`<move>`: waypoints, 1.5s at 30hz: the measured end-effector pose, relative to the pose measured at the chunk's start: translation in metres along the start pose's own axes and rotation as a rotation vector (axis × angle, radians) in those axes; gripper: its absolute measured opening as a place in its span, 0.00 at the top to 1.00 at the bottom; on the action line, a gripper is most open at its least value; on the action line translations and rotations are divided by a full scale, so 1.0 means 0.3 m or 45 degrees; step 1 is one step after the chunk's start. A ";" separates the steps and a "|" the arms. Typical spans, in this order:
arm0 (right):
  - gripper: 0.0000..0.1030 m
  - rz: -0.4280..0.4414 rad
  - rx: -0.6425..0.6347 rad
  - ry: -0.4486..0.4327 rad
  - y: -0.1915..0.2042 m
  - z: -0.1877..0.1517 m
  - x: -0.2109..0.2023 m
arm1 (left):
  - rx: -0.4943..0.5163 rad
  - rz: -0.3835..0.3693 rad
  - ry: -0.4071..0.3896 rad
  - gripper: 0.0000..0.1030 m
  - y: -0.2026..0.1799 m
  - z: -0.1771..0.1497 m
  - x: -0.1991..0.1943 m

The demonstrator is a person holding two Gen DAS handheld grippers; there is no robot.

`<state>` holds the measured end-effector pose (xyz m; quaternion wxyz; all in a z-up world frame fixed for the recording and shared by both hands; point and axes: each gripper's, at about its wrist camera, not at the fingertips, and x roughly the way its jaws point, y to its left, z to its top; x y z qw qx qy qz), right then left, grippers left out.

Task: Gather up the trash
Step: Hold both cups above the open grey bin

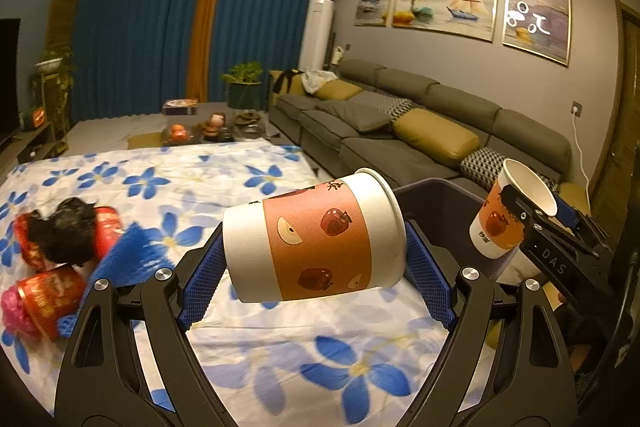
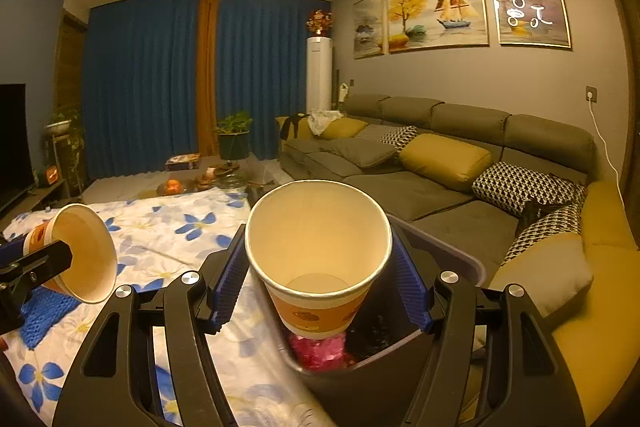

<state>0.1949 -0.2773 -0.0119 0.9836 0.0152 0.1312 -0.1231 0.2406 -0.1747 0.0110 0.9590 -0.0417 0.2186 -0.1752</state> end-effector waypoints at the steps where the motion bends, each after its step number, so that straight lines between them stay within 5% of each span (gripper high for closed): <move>1: 0.36 -0.009 0.007 0.000 -0.014 0.000 0.006 | 0.004 -0.013 0.003 0.19 -0.014 0.003 0.013; 19: 0.36 -0.083 0.057 0.022 -0.148 -0.009 0.105 | 0.060 -0.203 0.060 0.19 -0.212 0.053 0.232; 45: 0.35 -0.104 0.121 0.058 -0.217 -0.036 0.173 | 0.054 -0.318 0.175 0.19 -0.312 0.031 0.425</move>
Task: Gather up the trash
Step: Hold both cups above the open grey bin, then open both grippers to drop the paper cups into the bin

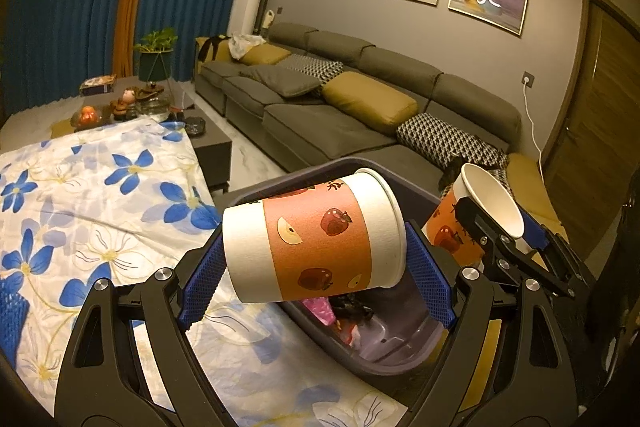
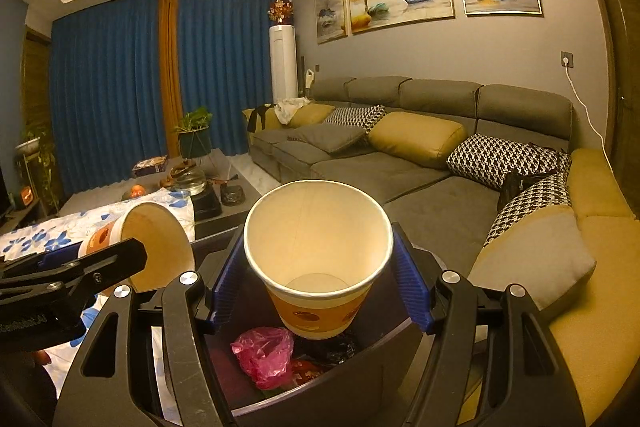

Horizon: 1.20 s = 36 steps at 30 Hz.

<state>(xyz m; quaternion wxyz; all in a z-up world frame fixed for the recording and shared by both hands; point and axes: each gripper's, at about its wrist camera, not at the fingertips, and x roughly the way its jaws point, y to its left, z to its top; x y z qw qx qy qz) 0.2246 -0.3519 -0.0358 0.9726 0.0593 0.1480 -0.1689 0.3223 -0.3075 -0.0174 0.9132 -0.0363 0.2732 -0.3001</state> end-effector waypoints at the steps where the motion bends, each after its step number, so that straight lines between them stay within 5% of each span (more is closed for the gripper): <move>1: 0.35 0.002 0.004 0.002 -0.002 -0.001 0.003 | 0.001 -0.004 0.004 0.19 -0.002 0.000 0.005; 30: 0.33 0.024 0.037 0.062 -0.035 -0.026 0.077 | -0.053 -0.077 0.096 0.19 0.028 -0.015 0.117; 36: 0.26 0.047 0.070 0.072 -0.055 -0.028 0.092 | -0.074 -0.101 0.115 0.14 0.040 -0.014 0.134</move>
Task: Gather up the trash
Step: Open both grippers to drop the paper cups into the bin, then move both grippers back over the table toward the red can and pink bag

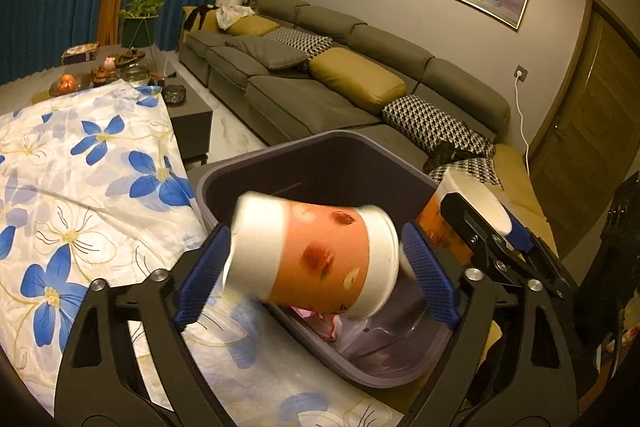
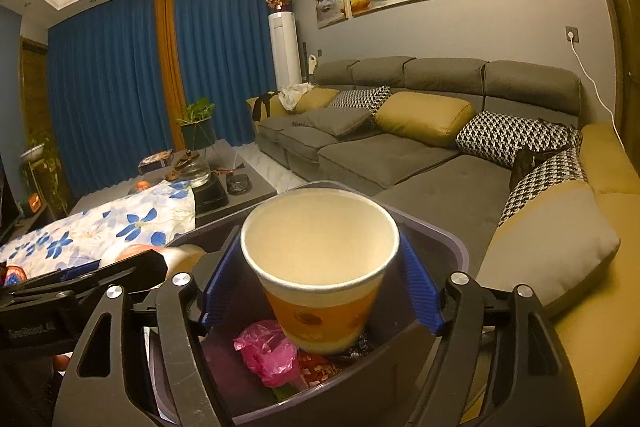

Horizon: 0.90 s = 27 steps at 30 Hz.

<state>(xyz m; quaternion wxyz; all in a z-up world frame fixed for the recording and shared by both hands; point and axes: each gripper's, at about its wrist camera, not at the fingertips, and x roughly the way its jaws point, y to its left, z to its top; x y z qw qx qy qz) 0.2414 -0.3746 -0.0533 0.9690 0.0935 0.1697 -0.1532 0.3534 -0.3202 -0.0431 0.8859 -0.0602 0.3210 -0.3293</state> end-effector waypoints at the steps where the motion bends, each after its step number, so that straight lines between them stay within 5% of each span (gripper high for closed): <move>1: 0.26 0.001 0.008 0.000 -0.006 0.000 0.000 | -0.004 -0.002 -0.002 0.13 0.003 -0.002 -0.001; 11: 0.17 0.004 0.039 -0.038 -0.012 -0.003 -0.092 | -0.067 0.041 -0.041 0.11 0.057 -0.028 -0.084; 27: 0.15 0.179 -0.058 -0.072 0.193 -0.078 -0.320 | -0.115 0.555 -0.281 0.11 0.255 -0.202 -0.616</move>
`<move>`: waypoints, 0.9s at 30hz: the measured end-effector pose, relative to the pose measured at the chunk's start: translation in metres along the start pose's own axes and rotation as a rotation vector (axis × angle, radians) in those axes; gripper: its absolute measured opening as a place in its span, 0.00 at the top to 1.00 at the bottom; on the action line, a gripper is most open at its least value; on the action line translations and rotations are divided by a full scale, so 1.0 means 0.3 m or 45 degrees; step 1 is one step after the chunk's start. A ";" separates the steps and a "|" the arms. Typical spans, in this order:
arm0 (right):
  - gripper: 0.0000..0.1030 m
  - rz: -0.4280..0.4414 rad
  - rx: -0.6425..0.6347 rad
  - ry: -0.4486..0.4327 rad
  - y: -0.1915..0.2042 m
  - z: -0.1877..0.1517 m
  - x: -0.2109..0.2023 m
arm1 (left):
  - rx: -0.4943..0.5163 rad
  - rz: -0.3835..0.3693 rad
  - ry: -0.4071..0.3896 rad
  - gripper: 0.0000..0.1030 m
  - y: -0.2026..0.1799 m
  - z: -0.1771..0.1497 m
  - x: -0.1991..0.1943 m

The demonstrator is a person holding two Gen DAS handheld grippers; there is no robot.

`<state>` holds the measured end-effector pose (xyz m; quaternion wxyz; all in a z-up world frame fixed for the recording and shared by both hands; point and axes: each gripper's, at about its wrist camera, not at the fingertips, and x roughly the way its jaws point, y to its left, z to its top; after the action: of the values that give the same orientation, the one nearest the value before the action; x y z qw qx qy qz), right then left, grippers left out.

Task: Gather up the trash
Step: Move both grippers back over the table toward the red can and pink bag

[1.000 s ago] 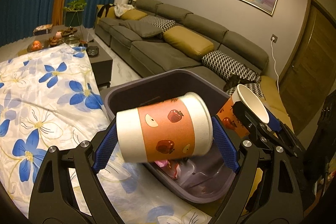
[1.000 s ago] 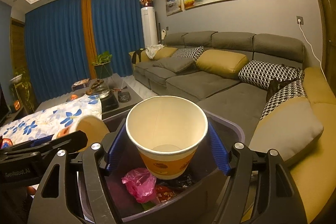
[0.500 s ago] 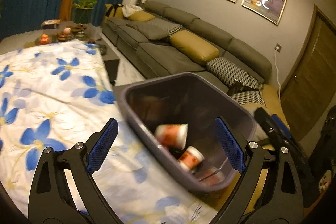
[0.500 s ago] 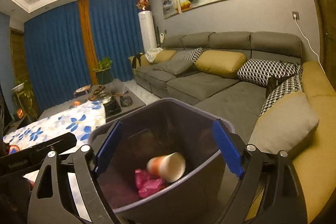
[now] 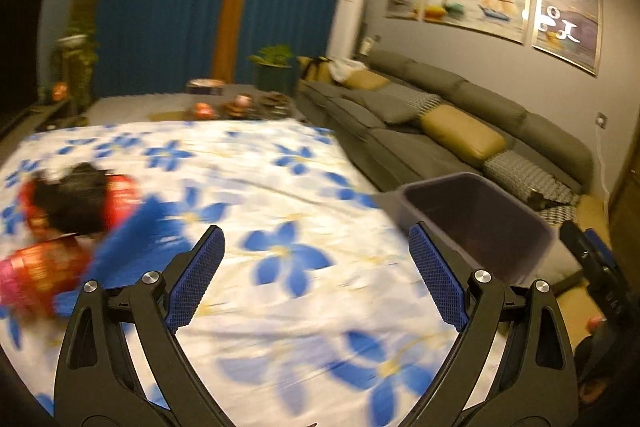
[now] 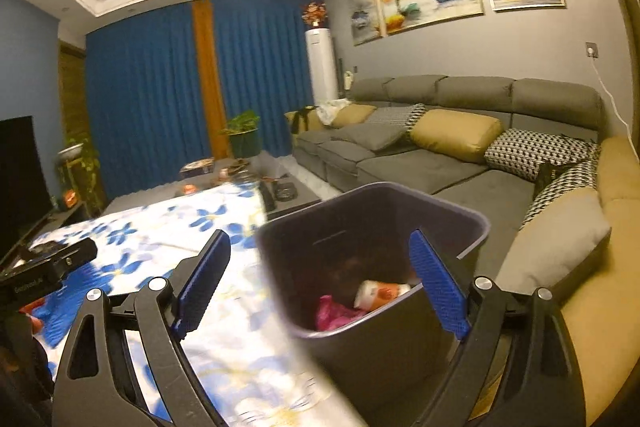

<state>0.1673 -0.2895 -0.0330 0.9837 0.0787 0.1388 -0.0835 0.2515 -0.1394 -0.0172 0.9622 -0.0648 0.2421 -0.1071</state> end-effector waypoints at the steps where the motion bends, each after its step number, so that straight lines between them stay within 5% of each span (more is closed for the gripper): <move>1: 0.15 0.013 -0.008 0.002 0.015 -0.001 -0.007 | -0.005 0.030 -0.009 0.11 0.033 -0.007 -0.028; 12: 0.15 0.231 -0.102 0.054 0.334 -0.062 -0.095 | -0.087 0.367 -0.106 0.11 0.404 -0.086 -0.306; 27: 0.15 0.473 -0.268 0.143 0.754 -0.163 -0.122 | -0.243 0.580 -0.183 0.11 0.736 -0.141 -0.524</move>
<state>0.1620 -0.0555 -0.0391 0.9756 0.0043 0.1846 0.1185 0.1347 0.1086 -0.0221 0.9657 -0.1066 0.1904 0.1408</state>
